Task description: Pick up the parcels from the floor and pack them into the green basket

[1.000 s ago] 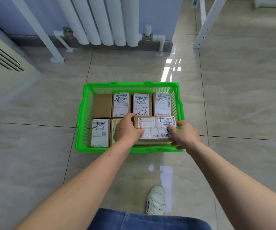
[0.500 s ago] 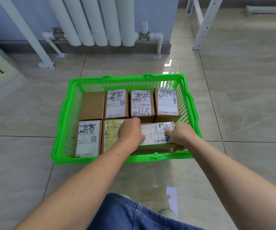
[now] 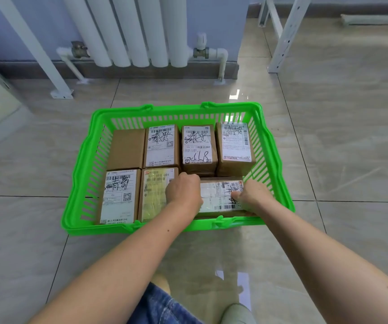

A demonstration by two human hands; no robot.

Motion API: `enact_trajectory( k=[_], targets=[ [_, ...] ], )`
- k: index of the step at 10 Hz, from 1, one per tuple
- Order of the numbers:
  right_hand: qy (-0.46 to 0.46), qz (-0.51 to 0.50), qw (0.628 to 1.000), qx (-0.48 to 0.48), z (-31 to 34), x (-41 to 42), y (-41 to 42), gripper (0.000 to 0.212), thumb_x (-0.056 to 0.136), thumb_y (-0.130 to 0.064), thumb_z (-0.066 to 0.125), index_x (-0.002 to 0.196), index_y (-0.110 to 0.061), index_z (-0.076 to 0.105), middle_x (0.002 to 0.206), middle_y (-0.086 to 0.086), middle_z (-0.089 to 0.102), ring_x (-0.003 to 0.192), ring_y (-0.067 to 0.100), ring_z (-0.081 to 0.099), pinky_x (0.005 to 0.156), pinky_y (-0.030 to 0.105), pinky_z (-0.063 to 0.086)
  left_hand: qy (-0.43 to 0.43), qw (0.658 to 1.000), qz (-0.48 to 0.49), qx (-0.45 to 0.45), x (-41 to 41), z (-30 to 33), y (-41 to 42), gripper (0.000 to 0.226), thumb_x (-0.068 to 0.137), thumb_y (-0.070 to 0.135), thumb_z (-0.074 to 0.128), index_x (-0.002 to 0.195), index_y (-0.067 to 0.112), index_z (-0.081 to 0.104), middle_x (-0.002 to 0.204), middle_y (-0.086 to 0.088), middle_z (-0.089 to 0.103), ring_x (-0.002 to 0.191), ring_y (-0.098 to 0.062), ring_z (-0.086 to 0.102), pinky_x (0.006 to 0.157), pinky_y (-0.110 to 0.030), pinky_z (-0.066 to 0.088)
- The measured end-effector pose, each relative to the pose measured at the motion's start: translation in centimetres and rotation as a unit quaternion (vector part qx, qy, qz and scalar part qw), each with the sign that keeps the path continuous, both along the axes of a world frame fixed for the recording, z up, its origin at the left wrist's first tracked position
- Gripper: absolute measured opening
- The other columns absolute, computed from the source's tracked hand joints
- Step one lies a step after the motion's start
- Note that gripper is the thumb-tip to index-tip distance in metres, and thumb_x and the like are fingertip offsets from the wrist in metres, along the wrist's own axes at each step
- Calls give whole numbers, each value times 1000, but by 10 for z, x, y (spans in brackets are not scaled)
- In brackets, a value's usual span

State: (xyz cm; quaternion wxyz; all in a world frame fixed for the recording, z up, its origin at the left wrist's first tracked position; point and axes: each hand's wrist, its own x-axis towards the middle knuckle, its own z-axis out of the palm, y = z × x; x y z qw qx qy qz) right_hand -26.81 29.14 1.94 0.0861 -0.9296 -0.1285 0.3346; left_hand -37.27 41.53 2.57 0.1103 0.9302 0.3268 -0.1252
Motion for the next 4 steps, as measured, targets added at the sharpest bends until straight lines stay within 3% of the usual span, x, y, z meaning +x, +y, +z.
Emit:
enact_trajectory(
  k=[2, 3, 4],
  targets=[
    [-18, 12, 1000, -10, -6, -1, 1, 40, 97, -38, 55, 117, -4, 62, 127, 19, 62, 118, 35, 59, 87, 35, 45, 9, 1000, -17, 25, -2, -2, -2, 23, 86, 21, 70, 106, 12, 64, 118, -8, 46, 88, -26, 57, 62, -33, 39],
    [-26, 19, 999, -9, -5, -1, 1, 41, 97, -37, 55, 118, -3, 61, 128, 20, 62, 119, 36, 58, 85, 35, 44, -1, 999, -42, 18, -5, -3, -3, 28, 89, 24, 66, 113, 10, 60, 119, -8, 49, 103, -27, 56, 68, -34, 40],
    [-53, 17, 998, -11, -1, -4, -1, 44, 97, -39, 54, 114, 1, 64, 124, 23, 64, 116, 37, 60, 86, 36, 48, -72, 996, -45, -2, -14, -2, 0, 30, 92, 26, 61, 115, 9, 54, 115, -8, 54, 107, -28, 55, 77, -36, 46]
  ],
)
